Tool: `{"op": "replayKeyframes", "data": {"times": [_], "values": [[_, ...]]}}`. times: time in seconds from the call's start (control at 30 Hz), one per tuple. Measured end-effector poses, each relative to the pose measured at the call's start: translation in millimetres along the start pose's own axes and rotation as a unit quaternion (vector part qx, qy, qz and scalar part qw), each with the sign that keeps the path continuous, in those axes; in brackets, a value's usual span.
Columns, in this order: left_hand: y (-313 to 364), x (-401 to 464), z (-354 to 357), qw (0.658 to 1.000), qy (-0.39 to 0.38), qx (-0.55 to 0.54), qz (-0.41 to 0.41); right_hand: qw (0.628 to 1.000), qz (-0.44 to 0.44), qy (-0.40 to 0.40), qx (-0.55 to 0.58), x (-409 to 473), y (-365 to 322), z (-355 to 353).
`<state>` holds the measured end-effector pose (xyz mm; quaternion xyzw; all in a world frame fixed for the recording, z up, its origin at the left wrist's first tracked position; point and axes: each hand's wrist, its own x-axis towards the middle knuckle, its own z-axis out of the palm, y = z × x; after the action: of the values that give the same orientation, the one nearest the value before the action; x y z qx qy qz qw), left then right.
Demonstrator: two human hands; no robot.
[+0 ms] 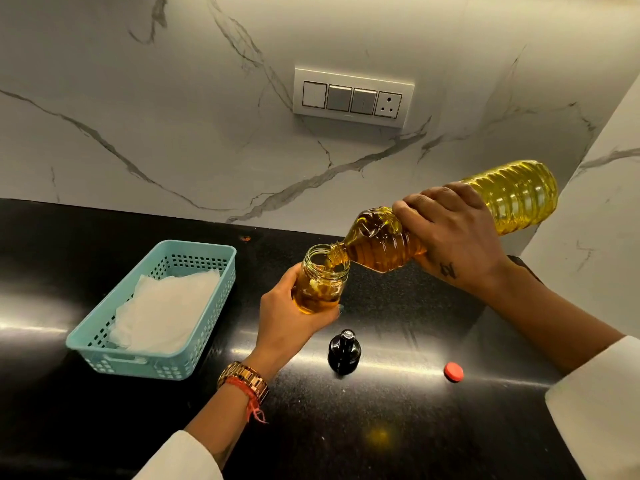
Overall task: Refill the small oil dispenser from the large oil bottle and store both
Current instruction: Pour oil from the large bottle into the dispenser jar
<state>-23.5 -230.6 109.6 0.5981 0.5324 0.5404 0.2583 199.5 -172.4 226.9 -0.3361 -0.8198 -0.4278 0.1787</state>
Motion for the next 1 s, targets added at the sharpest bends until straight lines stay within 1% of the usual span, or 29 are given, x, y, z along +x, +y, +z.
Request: {"op": "replayKeyframes", "data": {"times": [0.23,0.67,1.0], "values": [[-2,-2,0,1.0,-0.001,-0.003,-0.005,1.0,0.004,0.005,0.012,-2,-1,1],[0,-2,-1,1.0,0.007,0.0,-0.006,0.998,0.046,-0.008,0.044,-7,-5,2],[4,-1,-1,1.0,0.002,-0.017,-0.002,0.987,0.114,-0.029,0.109,-13,-11,4]]}}
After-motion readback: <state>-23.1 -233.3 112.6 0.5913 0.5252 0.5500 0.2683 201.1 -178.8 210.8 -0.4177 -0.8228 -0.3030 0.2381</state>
